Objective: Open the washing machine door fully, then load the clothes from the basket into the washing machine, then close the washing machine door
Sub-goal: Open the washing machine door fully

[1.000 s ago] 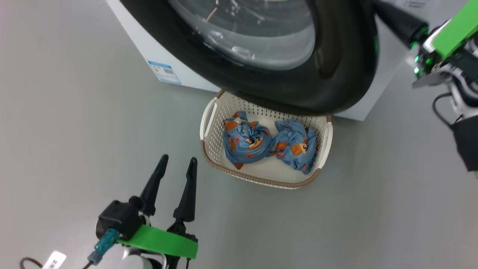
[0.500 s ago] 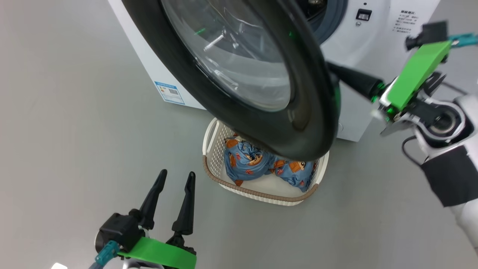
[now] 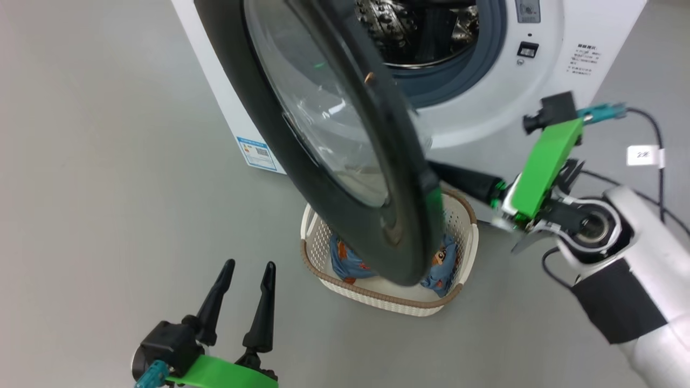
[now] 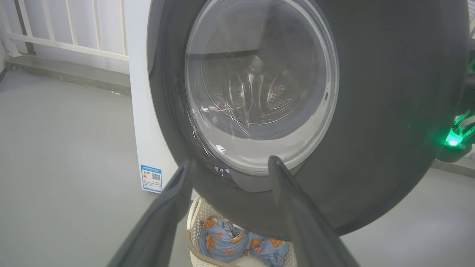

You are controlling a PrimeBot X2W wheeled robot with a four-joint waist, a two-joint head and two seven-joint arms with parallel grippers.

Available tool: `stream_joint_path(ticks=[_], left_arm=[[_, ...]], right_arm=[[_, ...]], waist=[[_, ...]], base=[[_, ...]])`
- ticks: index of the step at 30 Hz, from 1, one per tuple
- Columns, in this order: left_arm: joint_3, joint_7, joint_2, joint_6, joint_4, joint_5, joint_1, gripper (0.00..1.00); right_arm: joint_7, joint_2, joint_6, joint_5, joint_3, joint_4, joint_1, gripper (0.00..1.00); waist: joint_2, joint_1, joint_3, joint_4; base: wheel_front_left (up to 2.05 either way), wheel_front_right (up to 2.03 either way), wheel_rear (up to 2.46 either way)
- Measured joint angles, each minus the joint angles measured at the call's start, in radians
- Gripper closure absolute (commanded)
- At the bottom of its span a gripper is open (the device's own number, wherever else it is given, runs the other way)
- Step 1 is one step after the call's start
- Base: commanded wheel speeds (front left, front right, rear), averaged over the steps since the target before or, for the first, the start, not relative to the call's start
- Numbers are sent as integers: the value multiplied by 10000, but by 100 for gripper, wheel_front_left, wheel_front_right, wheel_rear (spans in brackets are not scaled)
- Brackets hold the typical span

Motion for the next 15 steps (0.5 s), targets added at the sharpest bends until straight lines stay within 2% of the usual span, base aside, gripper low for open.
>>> stream_joint_path(ticks=[15], left_arm=[[73, 0, 6, -13, 61, 134, 384, 0]], right_arm=[[360, 644, -2, 79, 518, -569, 927, 100]], waist=[[0, 0, -545, 452]], base=[[0, 0, 0]])
